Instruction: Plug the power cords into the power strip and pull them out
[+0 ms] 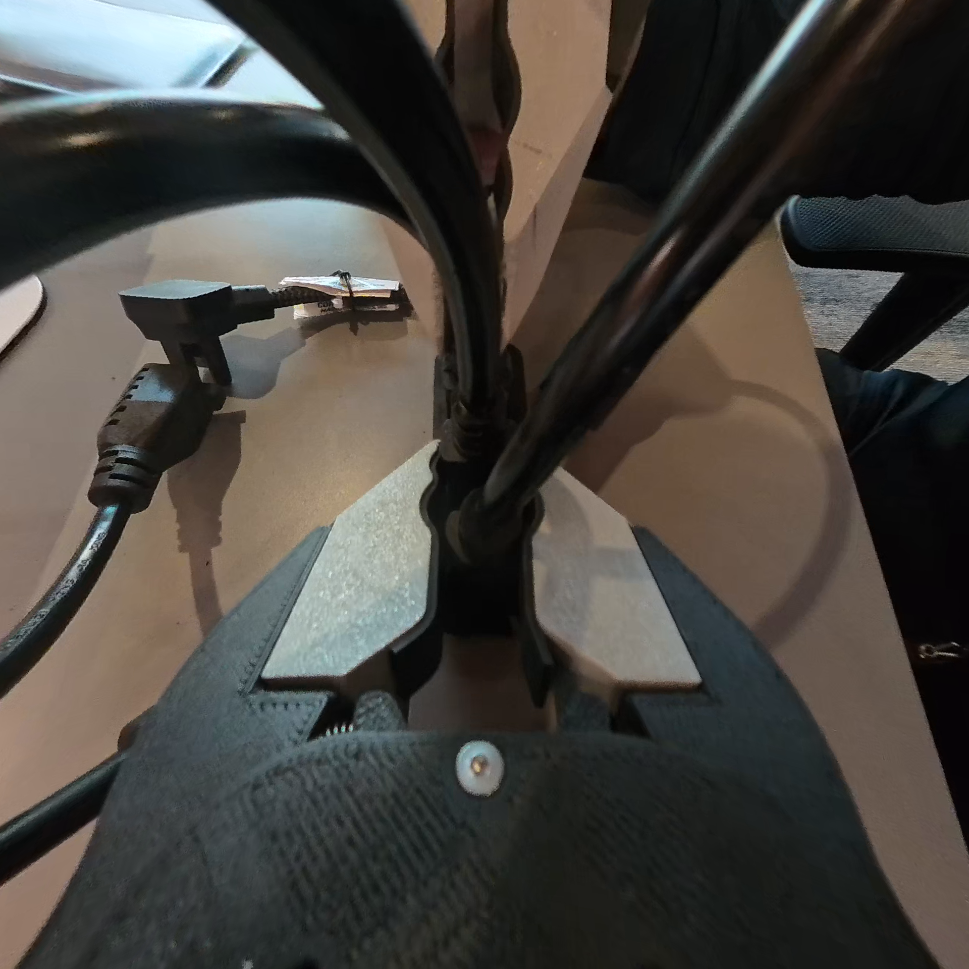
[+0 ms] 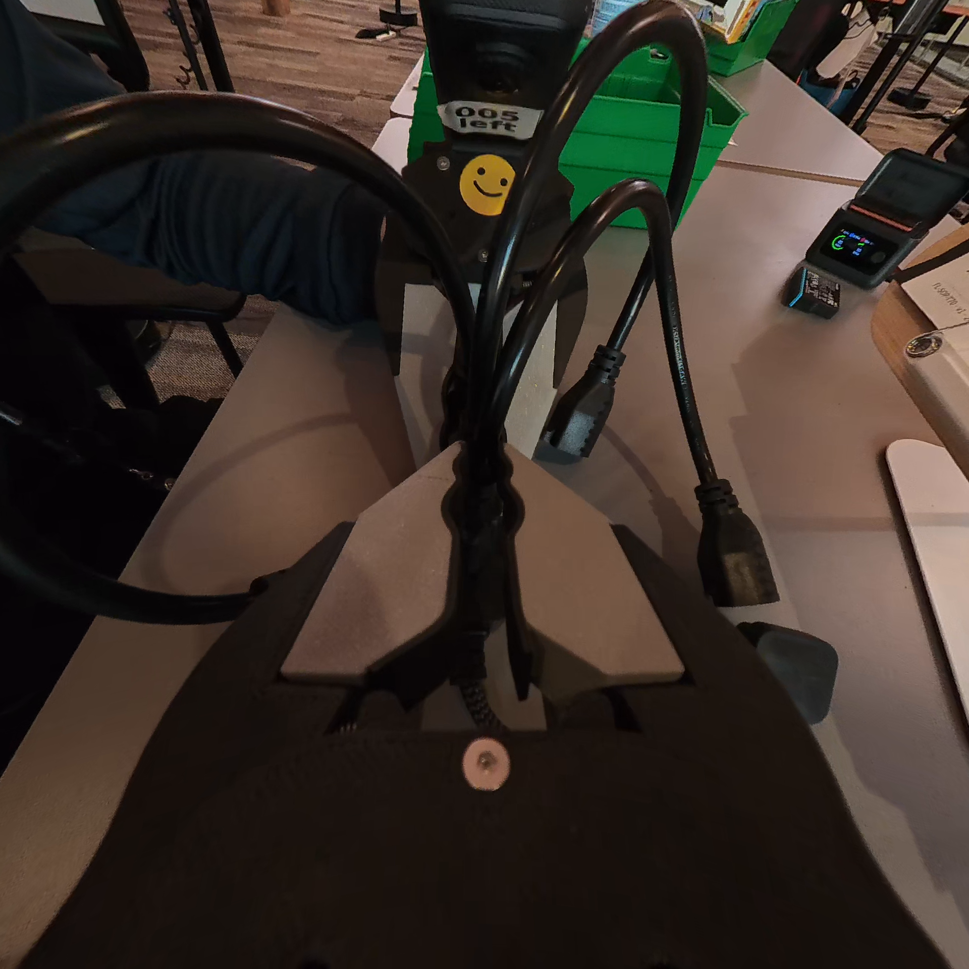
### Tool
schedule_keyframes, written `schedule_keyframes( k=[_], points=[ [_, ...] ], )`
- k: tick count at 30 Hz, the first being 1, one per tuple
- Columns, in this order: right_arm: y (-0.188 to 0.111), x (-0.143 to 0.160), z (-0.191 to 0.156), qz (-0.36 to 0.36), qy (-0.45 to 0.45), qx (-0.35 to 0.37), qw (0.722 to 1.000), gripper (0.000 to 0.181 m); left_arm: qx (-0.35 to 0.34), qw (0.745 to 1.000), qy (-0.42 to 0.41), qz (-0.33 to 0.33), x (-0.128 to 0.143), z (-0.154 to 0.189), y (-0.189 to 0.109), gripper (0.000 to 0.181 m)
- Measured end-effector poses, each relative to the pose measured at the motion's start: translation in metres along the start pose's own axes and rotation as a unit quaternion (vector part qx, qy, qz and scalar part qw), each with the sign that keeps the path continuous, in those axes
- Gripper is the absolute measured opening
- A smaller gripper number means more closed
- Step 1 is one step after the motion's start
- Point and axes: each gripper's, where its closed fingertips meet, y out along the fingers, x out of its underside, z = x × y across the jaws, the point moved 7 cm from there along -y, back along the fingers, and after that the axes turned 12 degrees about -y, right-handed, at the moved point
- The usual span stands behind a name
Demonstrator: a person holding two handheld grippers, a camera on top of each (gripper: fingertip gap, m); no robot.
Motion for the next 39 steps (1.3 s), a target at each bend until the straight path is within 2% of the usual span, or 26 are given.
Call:
schedule_keyframes(
  k=[7, 10, 25, 30, 33, 35, 39],
  points=[
    [-0.007, -0.001, 0.0, 0.006, 0.0, -0.001, 1.0, 0.006, -0.003, 1.0, 0.005, -0.012, 0.001, 0.0, -0.005, 0.026],
    [-0.01, -0.004, 0.002, 0.023, 0.002, 0.006, 1.0, 0.0, -0.004, 1.0, 0.003, -0.012, 0.002, -0.001, -0.006, 0.026],
    [-0.012, -0.005, 0.003, 0.023, 0.006, 0.008, 1.0, 0.0, 0.003, 1.0, -0.015, -0.003, 0.0, -0.002, -0.002, 0.025],
    [-0.023, -0.013, 0.004, 0.065, 0.022, -0.002, 0.998, 0.0, 0.0, 1.0, -0.012, 0.001, 0.0, -0.002, -0.001, 0.025],
    [-0.014, -0.008, 0.003, 0.037, 0.026, -0.004, 0.999, 0.007, 0.0, 1.0, -0.011, 0.001, 0.0, -0.002, -0.001, 0.025],
    [-0.012, -0.007, 0.005, 0.035, 0.023, 0.01, 0.999, 0.002, 0.0, 1.0, -0.012, 0.003, 0.0, -0.002, -0.001, 0.025],
    [-0.012, -0.008, 0.004, 0.029, 0.01, 0.021, 0.999, 0.001, 0.0, 1.0, -0.015, 0.006, 0.0, -0.002, -0.001, 0.025]
  ],
)
